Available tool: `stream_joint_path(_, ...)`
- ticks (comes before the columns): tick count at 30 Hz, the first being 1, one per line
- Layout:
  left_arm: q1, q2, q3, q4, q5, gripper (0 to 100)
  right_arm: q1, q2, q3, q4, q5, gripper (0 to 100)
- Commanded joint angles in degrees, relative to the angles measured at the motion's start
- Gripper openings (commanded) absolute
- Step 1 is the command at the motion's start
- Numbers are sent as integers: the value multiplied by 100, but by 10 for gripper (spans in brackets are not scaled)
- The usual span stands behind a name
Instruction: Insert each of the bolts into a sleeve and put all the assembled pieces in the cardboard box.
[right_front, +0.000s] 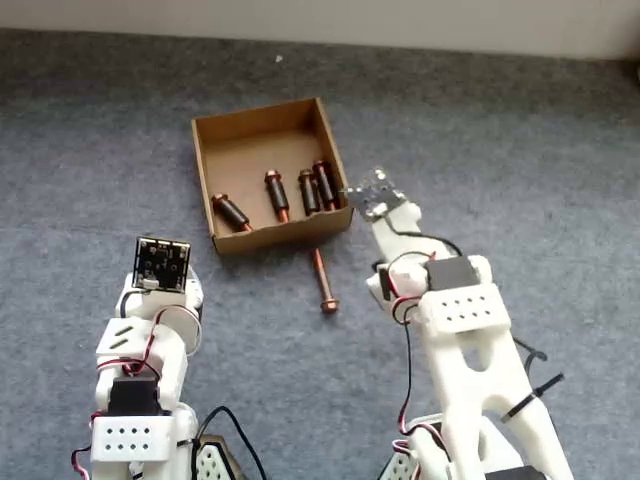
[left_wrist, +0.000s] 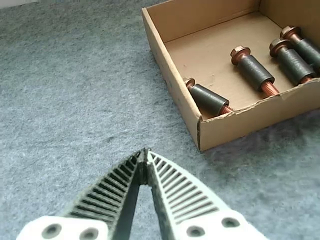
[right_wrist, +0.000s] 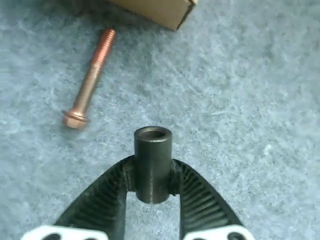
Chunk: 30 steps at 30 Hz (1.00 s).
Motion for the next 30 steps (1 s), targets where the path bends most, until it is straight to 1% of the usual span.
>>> stream_joint_path(1, -75, -48, 57, -114, -624, 7, 198, -277, 154, -444, -396, 4)
stream_joint_path(8, -66, -40, -444, -79, -633, 7, 224, -286, 602, -1024, -782, 4)
stream_joint_path(12, -4, 13, -1191, 352, -642, 7, 418, -286, 848, -1376, -844, 4)
stream_joint_path(16, 330, 22, -1947, 888, -642, 7, 743, -286, 1059, -1736, -976, 4)
stream_joint_path(18, 637, 31, -2202, 1073, -642, 7, 787, -286, 1130, -1877, -1125, 4)
stream_joint_path(21, 1147, 110, -2440, 1257, -642, 7, 787, -286, 1138, -1903, -1160, 4)
stream_joint_path(24, 1473, 646, -2677, 1240, -642, 7, 787, -286, 1138, -1903, -1160, 4)
stream_joint_path(30, 1859, 2422, -3582, 1231, -642, 7, 787, -286, 1147, -1903, -1160, 4)
